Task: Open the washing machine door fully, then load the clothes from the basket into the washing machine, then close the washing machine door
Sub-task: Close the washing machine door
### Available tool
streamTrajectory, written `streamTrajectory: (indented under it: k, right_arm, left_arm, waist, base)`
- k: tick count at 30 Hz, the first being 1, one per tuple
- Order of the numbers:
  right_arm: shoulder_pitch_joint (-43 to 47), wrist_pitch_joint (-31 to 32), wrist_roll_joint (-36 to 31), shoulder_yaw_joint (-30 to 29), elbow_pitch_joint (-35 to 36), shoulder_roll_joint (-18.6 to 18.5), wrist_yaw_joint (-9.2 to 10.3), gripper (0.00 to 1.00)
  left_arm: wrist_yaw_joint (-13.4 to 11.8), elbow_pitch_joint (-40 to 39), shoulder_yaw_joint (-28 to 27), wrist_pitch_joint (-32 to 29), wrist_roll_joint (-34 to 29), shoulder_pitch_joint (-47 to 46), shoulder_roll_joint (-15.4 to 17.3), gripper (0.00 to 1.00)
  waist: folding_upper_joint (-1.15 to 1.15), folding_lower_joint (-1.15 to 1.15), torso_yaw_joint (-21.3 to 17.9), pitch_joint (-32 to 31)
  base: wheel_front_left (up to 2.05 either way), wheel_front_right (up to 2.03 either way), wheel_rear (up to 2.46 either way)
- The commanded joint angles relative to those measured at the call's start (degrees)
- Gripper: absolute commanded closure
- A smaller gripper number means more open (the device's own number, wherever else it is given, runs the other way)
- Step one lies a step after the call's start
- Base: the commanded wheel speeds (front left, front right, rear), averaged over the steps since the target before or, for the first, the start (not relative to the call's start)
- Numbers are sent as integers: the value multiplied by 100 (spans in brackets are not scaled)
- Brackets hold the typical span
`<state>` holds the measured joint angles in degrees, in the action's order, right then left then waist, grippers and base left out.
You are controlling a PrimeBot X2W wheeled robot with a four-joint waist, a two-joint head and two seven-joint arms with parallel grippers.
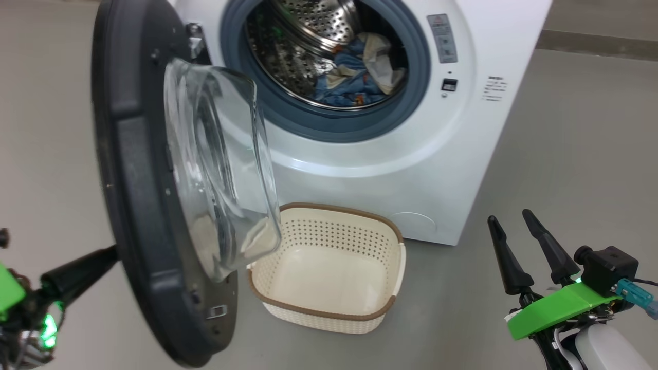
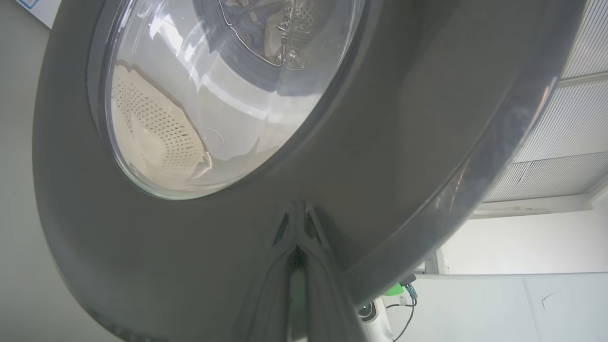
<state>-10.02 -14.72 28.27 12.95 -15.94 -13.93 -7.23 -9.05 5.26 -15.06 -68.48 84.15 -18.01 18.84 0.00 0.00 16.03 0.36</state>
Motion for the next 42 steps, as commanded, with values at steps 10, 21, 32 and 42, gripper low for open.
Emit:
streamTrajectory:
  k: [10,21,32,42]
  right_arm:
    - [-101,-28,-19,88,109,-7,-25,0]
    - [-57,-28,-30,94,93,-4,-25,0]
    - [-121,-28,24,161,47,-75,-25,0]
    - [-110,-28,5,86,43,-71,-25,0]
  left_arm:
    - [-140,-828,88,432,-104,16,-437,100]
    - [-34,-737,96,1082,-393,-120,-796,100]
    - [204,-164,42,1857,-709,-528,-1059,100]
    - [311,-46,42,2048,-766,-660,-1129,100]
  waist:
    - [0,0,-815,5]
    - [0,0,-1883,7]
    - [0,0,-2510,46]
    - [0,0,-2393,43]
  base:
    - [0,0,0]
    - [0,0,0]
    - [0,0,0]
    - [0,0,0]
